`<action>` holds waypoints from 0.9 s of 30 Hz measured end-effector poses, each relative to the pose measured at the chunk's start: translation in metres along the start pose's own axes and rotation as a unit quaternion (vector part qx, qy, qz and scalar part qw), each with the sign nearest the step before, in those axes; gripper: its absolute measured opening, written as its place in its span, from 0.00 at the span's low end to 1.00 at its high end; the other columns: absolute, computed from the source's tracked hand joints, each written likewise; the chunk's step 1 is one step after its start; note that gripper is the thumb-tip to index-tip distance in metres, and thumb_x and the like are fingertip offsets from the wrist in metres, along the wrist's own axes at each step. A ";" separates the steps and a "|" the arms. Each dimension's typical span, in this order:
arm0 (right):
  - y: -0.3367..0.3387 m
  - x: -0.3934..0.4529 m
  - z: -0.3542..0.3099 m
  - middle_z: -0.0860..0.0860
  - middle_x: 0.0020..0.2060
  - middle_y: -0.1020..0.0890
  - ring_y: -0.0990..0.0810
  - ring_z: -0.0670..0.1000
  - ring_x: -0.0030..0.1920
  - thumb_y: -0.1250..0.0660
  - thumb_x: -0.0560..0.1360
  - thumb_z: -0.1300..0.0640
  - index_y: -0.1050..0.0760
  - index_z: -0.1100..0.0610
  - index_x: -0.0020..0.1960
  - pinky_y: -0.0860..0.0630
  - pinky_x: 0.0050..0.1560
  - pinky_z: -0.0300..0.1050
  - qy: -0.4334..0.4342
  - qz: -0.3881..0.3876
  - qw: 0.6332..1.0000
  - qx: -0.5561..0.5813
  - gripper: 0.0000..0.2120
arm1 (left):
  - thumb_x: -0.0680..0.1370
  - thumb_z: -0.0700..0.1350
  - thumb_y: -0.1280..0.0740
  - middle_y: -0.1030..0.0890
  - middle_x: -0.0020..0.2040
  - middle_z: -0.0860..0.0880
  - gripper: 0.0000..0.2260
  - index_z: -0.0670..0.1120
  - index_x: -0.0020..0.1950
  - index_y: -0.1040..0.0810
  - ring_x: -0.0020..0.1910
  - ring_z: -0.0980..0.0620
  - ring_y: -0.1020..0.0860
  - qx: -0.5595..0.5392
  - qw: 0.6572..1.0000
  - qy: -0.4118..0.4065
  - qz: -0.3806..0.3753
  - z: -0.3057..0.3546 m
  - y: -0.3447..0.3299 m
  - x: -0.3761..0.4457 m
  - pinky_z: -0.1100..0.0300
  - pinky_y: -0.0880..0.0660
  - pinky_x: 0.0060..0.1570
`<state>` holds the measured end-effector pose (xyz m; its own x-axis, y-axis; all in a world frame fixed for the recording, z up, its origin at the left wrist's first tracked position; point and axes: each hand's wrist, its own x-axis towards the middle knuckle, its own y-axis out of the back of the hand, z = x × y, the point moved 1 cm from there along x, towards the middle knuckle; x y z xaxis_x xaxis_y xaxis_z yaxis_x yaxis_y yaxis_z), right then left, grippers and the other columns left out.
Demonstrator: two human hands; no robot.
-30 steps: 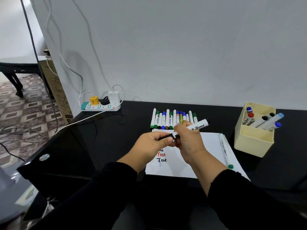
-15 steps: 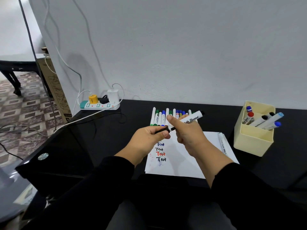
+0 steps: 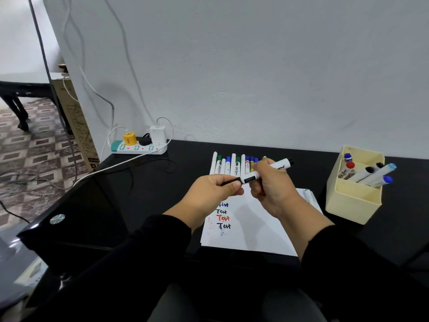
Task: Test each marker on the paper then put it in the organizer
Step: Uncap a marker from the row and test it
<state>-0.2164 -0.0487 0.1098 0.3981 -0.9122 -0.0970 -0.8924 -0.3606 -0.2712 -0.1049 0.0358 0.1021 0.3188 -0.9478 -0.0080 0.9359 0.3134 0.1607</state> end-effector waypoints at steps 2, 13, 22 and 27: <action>0.001 -0.001 0.001 0.54 0.28 0.31 0.40 0.45 0.19 0.43 0.77 0.65 0.42 0.54 0.32 0.44 0.24 0.36 -0.003 0.003 1.000 0.002 0.17 | 0.77 0.42 0.34 0.16 0.40 0.52 0.04 0.49 0.49 0.19 0.44 0.58 0.19 -0.004 1.000 0.009 -0.008 0.001 -0.002 0.000 0.55 0.27 0.61; 0.007 0.005 0.010 0.47 0.19 0.33 0.37 0.44 0.19 0.39 0.78 0.60 0.33 0.55 0.34 0.42 0.23 0.35 -0.039 0.036 0.998 -0.016 0.13 | 0.76 0.46 0.31 0.18 0.54 0.53 0.13 0.49 0.60 0.21 0.52 0.59 0.23 0.066 0.998 0.018 -0.007 -0.009 0.002 0.008 0.73 0.29 0.47; 0.062 0.028 0.000 0.49 0.54 0.24 0.26 0.49 0.50 0.36 0.77 0.59 0.29 0.55 0.63 0.30 0.43 0.39 0.099 0.240 0.940 -0.223 0.15 | 0.78 0.66 0.51 0.56 0.78 0.44 0.34 0.51 0.77 0.56 0.76 0.42 0.58 0.474 0.860 0.180 0.064 -0.094 0.025 0.036 0.39 0.57 0.71; 0.089 0.044 0.008 0.58 0.67 0.34 0.32 0.57 0.66 0.37 0.77 0.63 0.38 0.57 0.71 0.31 0.67 0.52 0.109 0.398 0.880 -0.235 0.24 | 0.78 0.66 0.55 0.55 0.78 0.45 0.32 0.52 0.77 0.53 0.76 0.44 0.57 0.551 0.816 0.153 0.080 -0.115 0.016 0.036 0.40 0.57 0.71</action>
<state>-0.2766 -0.1192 0.0741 -0.3971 -0.9096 0.1225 -0.8800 0.4153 0.2307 -0.0609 0.0141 -0.0092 0.6039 -0.7882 -0.1185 0.2292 0.0293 0.9729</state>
